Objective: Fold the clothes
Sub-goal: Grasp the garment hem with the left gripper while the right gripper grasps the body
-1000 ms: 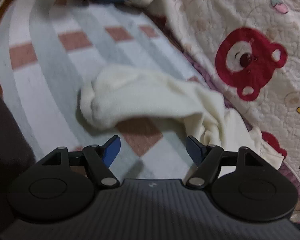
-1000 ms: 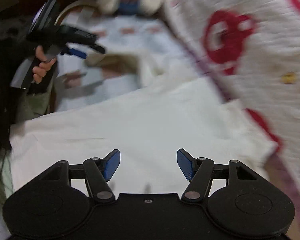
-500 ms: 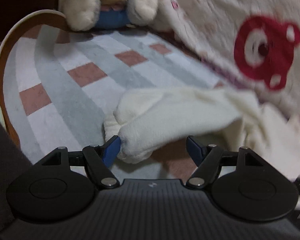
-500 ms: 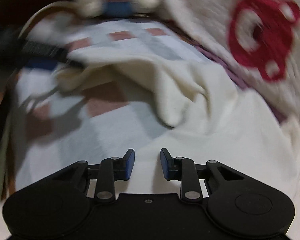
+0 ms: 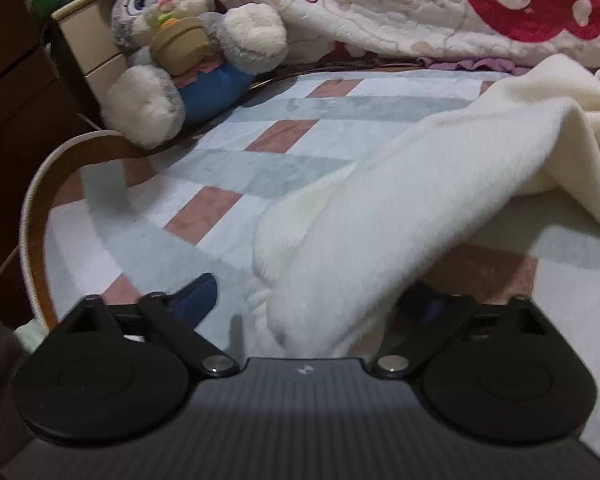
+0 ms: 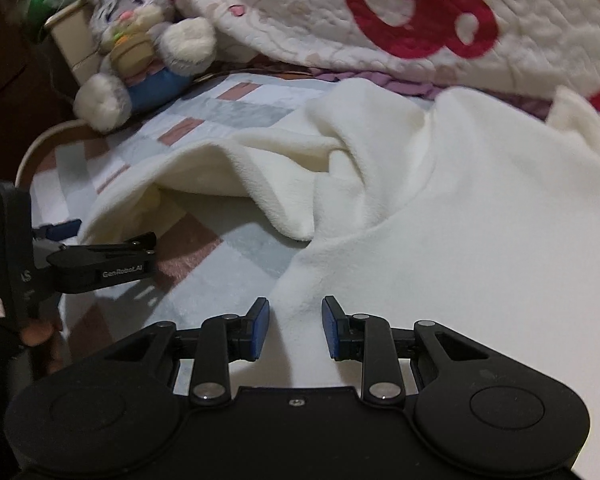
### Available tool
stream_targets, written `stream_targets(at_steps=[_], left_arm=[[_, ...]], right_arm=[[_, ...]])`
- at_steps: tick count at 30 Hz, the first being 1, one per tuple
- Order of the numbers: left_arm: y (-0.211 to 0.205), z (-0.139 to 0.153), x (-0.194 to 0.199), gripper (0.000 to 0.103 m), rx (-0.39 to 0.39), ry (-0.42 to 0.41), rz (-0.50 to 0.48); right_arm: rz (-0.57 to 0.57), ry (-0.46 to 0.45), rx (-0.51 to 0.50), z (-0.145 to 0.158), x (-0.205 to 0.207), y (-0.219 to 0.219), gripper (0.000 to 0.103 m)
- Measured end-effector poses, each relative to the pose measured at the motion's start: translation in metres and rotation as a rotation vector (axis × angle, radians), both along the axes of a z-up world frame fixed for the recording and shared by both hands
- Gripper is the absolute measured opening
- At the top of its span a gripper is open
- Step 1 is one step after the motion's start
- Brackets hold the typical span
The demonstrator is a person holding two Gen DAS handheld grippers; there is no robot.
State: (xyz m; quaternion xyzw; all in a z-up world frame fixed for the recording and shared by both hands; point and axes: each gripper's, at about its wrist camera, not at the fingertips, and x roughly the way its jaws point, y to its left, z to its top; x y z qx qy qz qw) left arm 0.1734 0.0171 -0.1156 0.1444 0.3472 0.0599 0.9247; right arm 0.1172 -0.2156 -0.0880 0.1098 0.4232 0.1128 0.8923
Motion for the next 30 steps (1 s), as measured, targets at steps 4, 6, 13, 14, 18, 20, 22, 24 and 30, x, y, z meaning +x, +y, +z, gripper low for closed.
stream_targets(at_steps=[4,6,13,14,18,20,22,24,30], left_arm=[[0.024,0.023,0.013,0.025,-0.065,-0.065,0.049],[0.045,0.046,0.015,0.025,-0.096,-0.159,0.108],[0.129,0.065,0.021,0.025,-0.377,-0.246,0.322],[0.135,0.057,0.024,0.025,-0.405,-0.223,0.337],[0.146,0.038,0.034,0.025,-0.476,-0.179,0.365],[0.145,0.041,0.034,0.025,-0.488,-0.206,0.354],[0.138,0.048,0.027,0.025,-0.480,-0.272,0.315],[0.130,0.060,0.022,0.025,-0.451,-0.335,0.269],[0.155,0.063,0.021,0.025,-0.591,-0.377,0.336]], right_arm=[[0.007,0.004,-0.009,0.001,-0.002,0.001,0.036],[0.029,0.003,-0.033,0.004,-0.003,0.004,0.038],[0.125,-0.018,-0.156,0.008,-0.007,0.027,0.043],[0.144,-0.027,-0.187,0.008,-0.007,0.033,0.043],[0.171,-0.062,-0.279,0.006,-0.004,0.052,0.050],[0.143,-0.086,-0.345,0.004,0.000,0.057,0.054],[0.097,-0.093,-0.380,0.003,0.004,0.060,0.056],[0.049,-0.096,-0.365,0.000,0.006,0.058,0.060],[-0.007,-0.144,-0.319,-0.014,0.019,0.057,0.013]])
